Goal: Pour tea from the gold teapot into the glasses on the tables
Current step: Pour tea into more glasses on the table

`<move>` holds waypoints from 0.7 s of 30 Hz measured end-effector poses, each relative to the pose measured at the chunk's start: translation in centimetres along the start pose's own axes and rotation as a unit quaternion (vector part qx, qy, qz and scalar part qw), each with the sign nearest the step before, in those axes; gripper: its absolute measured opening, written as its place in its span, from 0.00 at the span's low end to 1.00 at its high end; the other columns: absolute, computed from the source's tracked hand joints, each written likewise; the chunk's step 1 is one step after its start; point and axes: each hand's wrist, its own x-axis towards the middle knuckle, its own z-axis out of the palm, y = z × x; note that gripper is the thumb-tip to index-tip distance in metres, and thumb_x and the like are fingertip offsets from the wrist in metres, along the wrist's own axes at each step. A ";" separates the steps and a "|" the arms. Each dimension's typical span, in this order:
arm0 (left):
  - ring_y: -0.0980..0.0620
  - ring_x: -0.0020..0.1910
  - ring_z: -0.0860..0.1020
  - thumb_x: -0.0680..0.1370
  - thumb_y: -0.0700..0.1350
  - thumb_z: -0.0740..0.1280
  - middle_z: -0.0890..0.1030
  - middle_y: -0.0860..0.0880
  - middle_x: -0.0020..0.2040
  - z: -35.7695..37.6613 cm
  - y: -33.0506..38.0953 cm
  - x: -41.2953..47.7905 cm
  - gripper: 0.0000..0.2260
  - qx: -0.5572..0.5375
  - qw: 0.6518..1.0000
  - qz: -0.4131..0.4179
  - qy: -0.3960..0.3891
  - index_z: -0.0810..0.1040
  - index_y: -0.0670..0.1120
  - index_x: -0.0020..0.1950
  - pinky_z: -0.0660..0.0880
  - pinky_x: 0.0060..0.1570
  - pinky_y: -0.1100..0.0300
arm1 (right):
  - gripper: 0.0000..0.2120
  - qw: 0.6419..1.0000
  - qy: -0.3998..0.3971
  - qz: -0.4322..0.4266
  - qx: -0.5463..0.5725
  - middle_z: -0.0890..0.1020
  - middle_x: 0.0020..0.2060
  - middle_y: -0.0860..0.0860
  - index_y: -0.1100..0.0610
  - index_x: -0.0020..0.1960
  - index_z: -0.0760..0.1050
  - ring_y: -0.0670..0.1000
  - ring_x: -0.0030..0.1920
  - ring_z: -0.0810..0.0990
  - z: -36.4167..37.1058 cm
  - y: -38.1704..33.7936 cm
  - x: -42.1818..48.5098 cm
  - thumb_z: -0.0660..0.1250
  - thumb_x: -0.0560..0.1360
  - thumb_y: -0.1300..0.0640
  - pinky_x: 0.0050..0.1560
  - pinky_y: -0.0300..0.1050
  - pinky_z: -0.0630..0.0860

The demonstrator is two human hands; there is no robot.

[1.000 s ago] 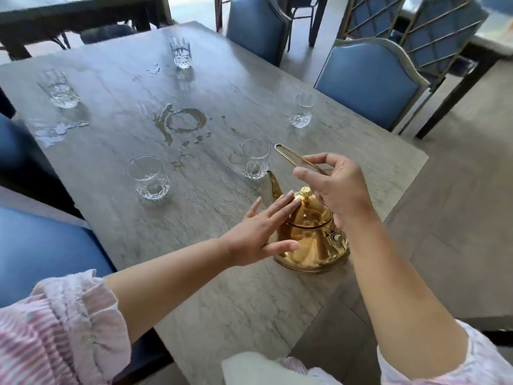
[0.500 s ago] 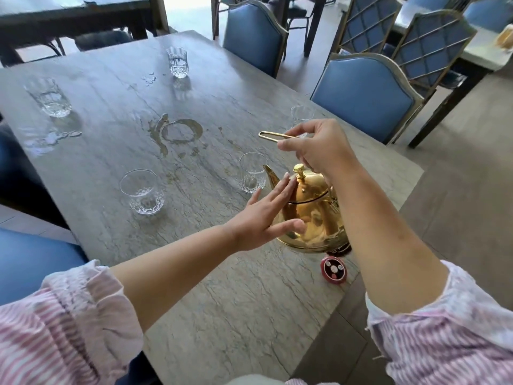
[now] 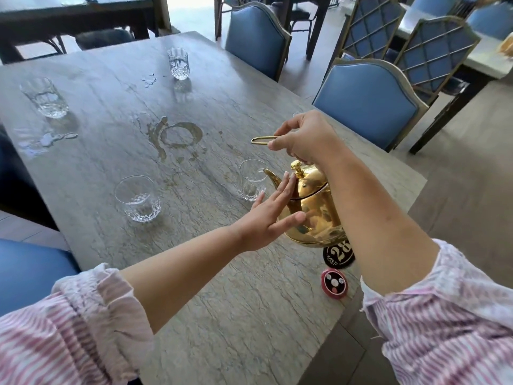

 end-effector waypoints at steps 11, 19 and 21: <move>0.61 0.74 0.41 0.66 0.76 0.43 0.37 0.53 0.77 0.1 0.4 0.2 0.43 -0.025 1.000 0.001 0.000 0.35 0.55 0.73 0.38 0.73 0.45 | 0.10 0.999 -0.021 0.008 -0.034 0.76 0.30 0.50 0.61 0.50 0.82 0.45 0.29 0.72 -0.1 -0.7 0.1 0.75 0.70 0.59 0.28 0.36 0.69; 0.62 0.74 0.40 0.67 0.76 0.44 0.38 0.54 0.77 0.1 0.8 0.2 0.40 -0.039 0.999 0.003 0.007 0.34 0.57 0.71 0.39 0.72 0.50 | 0.10 0.998 -0.029 0.001 -0.058 0.76 0.30 0.49 0.61 0.51 0.82 0.44 0.30 0.72 -0.3 -1.2 -0.1 0.74 0.70 0.59 0.29 0.36 0.69; 0.62 0.74 0.40 0.67 0.76 0.44 0.38 0.55 0.76 0.1 0.8 0.3 0.41 -0.043 0.999 0.005 0.010 0.35 0.57 0.72 0.38 0.72 0.51 | 0.10 0.998 -0.031 0.000 -0.063 0.75 0.30 0.49 0.61 0.51 0.82 0.44 0.30 0.72 -0.4 -1.4 -0.1 0.74 0.70 0.59 0.28 0.36 0.68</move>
